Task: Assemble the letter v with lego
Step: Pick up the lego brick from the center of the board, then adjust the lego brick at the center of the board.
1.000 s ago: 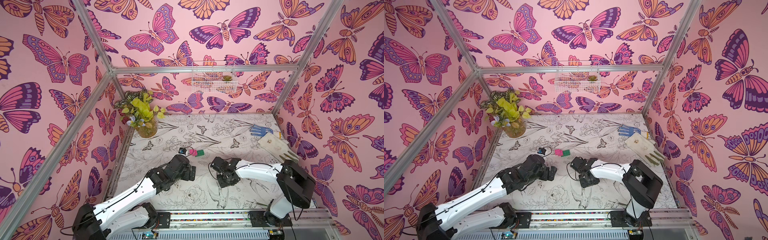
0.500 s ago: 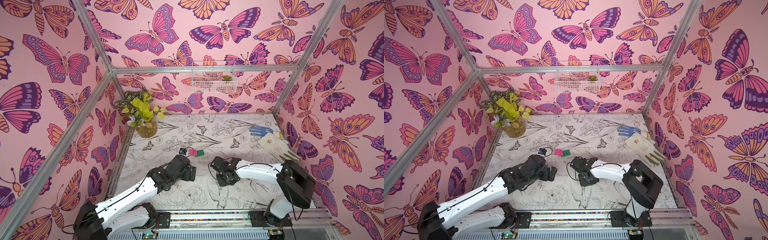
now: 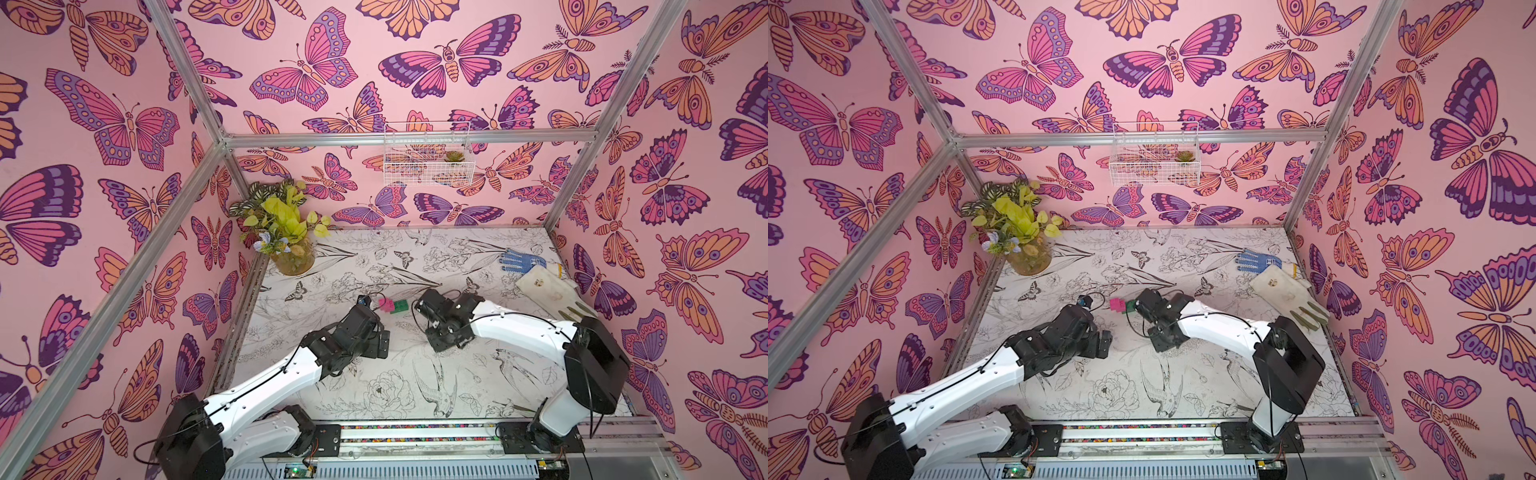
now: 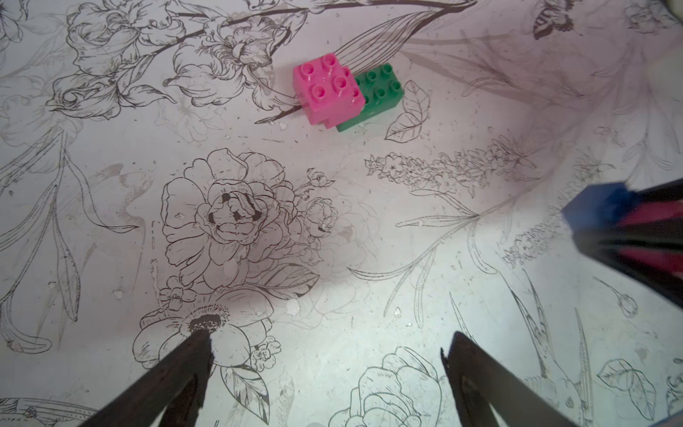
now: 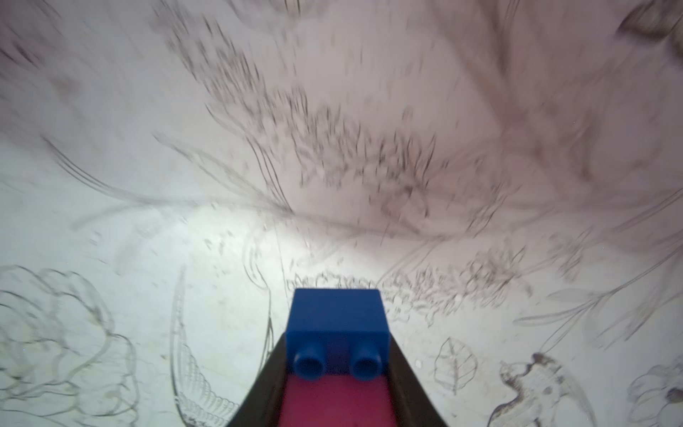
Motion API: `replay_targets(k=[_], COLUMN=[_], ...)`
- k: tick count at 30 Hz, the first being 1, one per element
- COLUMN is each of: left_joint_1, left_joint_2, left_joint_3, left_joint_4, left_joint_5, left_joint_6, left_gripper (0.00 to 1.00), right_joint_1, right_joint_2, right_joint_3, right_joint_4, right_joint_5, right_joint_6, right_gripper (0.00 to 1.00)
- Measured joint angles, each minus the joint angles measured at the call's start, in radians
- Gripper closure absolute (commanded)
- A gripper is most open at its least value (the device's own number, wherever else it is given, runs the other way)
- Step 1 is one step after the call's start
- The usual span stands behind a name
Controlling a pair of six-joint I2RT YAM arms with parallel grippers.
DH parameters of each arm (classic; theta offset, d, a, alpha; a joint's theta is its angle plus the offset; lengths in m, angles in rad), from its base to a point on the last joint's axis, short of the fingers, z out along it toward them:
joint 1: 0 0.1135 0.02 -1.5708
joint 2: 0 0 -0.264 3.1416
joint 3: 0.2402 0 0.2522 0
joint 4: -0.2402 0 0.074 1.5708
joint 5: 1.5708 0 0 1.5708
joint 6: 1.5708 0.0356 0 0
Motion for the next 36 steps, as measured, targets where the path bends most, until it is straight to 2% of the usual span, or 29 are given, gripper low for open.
replay_targets(k=[5, 9, 17, 25, 36], left_joint_1=[0.062, 0.076, 0.095, 0.150, 0.189], left_joint_2=[0.217, 0.380, 0.602, 0.695, 0.745], left_joint_3=[0.055, 0.147, 0.325, 0.370, 0.437], left_joint_4=[0.047, 0.069, 0.119, 0.119, 0.117], left_joint_5=[0.005, 0.009, -0.003, -0.008, -0.007], left_joint_6=[0.011, 0.026, 0.042, 0.042, 0.063], left_gripper=[0.00, 0.00, 0.00, 0.00, 0.00], right_joint_1=[-0.089, -0.106, -0.106, -0.108, -0.109], right_joint_2=[0.113, 0.224, 0.278, 0.280, 0.320], right_joint_3=[0.215, 0.329, 0.360, 0.385, 0.419], right_joint_4=[-0.033, -0.068, -0.085, -0.094, -0.101], right_joint_5=[-0.005, -0.011, -0.057, -0.087, -0.114], right_joint_6=[-0.092, -0.137, -0.166, -0.186, -0.195], right_gripper=[0.99, 1.00, 1.00, 0.99, 0.99])
